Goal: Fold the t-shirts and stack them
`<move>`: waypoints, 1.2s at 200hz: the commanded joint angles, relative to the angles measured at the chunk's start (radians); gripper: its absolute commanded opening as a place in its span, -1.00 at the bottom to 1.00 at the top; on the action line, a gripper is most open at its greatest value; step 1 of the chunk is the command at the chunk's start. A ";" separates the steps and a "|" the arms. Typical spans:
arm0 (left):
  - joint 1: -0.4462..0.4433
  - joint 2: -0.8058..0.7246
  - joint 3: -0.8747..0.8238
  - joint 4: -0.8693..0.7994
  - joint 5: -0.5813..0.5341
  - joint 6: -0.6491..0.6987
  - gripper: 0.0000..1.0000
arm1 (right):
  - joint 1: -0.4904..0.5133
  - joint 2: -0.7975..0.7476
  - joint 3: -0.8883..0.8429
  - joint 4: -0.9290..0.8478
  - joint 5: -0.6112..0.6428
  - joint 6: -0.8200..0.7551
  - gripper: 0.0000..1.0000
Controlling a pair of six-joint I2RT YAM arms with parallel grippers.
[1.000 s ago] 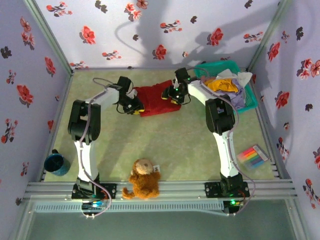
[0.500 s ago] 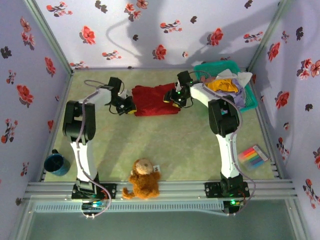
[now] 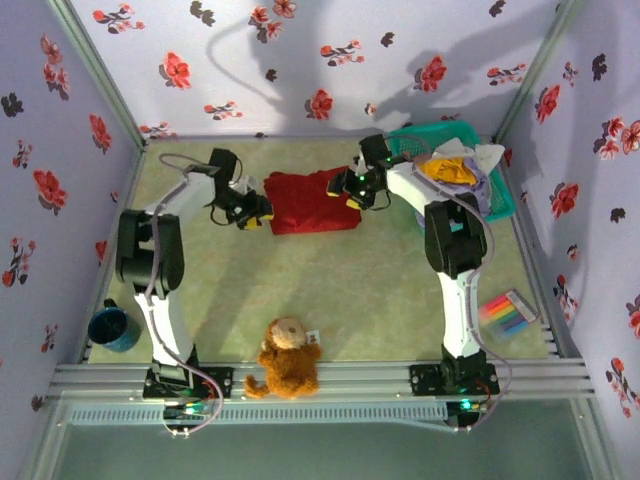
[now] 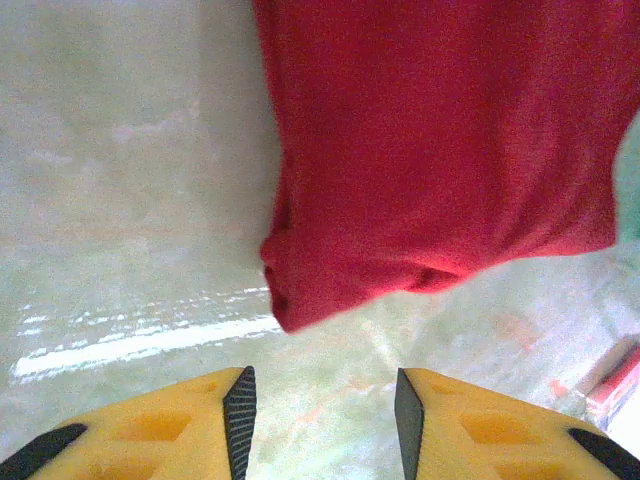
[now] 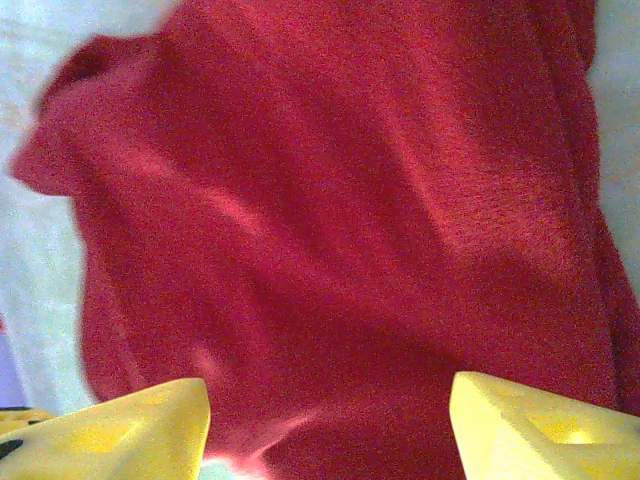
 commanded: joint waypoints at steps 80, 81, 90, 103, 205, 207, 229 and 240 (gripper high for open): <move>-0.230 0.250 0.404 -0.118 -0.371 -0.029 0.04 | -0.053 -0.296 -0.160 -0.062 0.034 -0.028 0.37; -0.233 0.256 0.410 -0.121 -0.373 -0.027 0.05 | -0.055 -0.299 -0.164 -0.061 0.034 -0.029 0.37; -0.245 0.299 0.457 -0.145 -0.389 -0.012 0.17 | -0.067 -0.321 -0.197 -0.055 0.034 -0.030 0.37; -0.261 0.358 0.513 -0.178 -0.405 0.005 0.27 | -0.086 -0.351 -0.240 -0.048 0.034 -0.034 0.37; -0.309 0.550 0.641 -0.366 -0.602 0.125 0.99 | -0.153 -0.464 -0.365 -0.050 0.023 -0.037 0.39; -0.307 0.548 0.638 -0.367 -0.606 0.128 0.99 | -0.153 -0.465 -0.365 -0.049 0.023 -0.036 0.39; -0.263 0.521 0.623 -0.387 -0.636 0.156 0.99 | -0.153 -0.462 -0.365 -0.049 0.027 -0.032 0.39; -0.227 0.497 0.605 -0.385 -0.638 0.171 0.99 | -0.153 -0.456 -0.363 -0.051 0.022 -0.032 0.39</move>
